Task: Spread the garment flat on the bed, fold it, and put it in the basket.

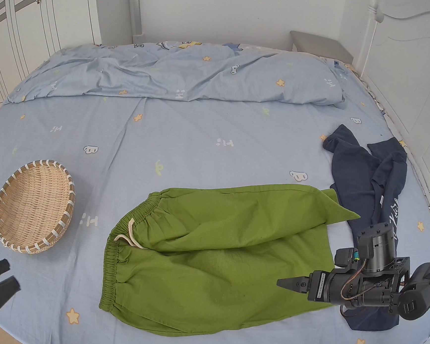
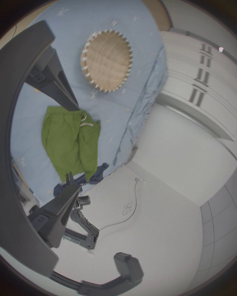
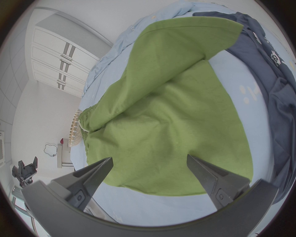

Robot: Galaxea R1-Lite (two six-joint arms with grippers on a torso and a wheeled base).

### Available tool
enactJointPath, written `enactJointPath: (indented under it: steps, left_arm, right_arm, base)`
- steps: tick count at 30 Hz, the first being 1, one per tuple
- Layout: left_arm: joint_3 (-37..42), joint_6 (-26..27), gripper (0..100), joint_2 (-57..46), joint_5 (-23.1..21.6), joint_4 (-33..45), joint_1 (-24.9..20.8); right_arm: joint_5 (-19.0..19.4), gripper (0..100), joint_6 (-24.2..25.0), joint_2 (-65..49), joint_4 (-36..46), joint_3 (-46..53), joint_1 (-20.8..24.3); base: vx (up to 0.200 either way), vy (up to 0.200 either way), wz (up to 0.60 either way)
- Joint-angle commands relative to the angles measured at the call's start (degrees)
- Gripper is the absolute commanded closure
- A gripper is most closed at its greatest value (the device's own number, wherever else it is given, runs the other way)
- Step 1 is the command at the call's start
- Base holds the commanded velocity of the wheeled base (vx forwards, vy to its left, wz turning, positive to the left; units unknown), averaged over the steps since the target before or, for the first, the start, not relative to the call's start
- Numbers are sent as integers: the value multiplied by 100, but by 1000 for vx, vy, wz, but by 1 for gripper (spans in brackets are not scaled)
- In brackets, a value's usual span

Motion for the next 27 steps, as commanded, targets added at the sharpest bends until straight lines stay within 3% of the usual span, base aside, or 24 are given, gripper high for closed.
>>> enactJointPath:
  steps: [1, 6, 11, 15, 27]
  left_arm:
    - [688, -763, 0, 4089, -2025, -1607, -159]
    - [934, 204, 0, 5170, -2596, -1879, 562]
    - [996, 1724, 0, 6410, -3141, -1897, 1696]
    - [1004, 2665, 0, 7078, -3581, -1853, 1924]
    - [1154, 2788, 0, 7218, -3598, -1871, 1845]
  right_arm:
    - [235, 0, -12, 218, -631, 702, -855]
    - [287, 0, -21, 253, -737, 728, -1005]
    - [287, 0, -100, 209, -746, 860, -1181]
    - [279, 0, -135, 165, -746, 1036, -1225]
    - [287, 0, -135, -433, -877, 1308, -1541]
  base:
    - [0, 0, 0]
    - [0, 0, 0]
    - [0, 0, 0]
    - [0, 0, 0]
    - [0, 0, 0]
